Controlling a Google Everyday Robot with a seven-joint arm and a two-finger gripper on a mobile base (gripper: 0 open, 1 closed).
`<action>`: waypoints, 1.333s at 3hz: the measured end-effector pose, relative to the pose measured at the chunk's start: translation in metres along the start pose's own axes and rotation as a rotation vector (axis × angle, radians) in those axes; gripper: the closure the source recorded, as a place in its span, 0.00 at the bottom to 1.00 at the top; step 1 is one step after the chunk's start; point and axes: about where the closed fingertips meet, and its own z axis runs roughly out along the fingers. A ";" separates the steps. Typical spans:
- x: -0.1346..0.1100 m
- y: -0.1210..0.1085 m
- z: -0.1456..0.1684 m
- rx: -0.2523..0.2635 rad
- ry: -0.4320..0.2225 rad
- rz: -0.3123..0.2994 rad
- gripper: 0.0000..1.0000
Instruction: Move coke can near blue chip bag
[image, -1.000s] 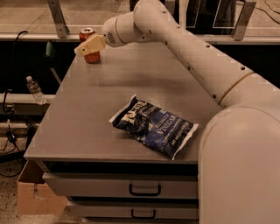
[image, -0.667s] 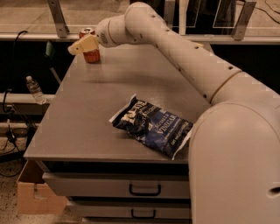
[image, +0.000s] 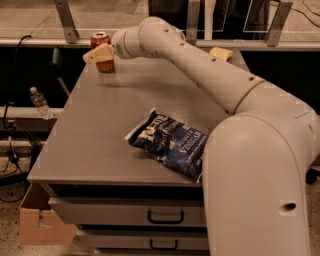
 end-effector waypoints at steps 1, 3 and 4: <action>0.009 -0.011 0.018 0.012 0.005 0.021 0.00; 0.024 -0.013 0.052 -0.024 0.032 0.081 0.41; 0.028 -0.012 0.054 -0.032 0.040 0.103 0.63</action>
Offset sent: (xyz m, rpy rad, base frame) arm 0.0557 0.0203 -0.0368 0.0239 0.0849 -0.0132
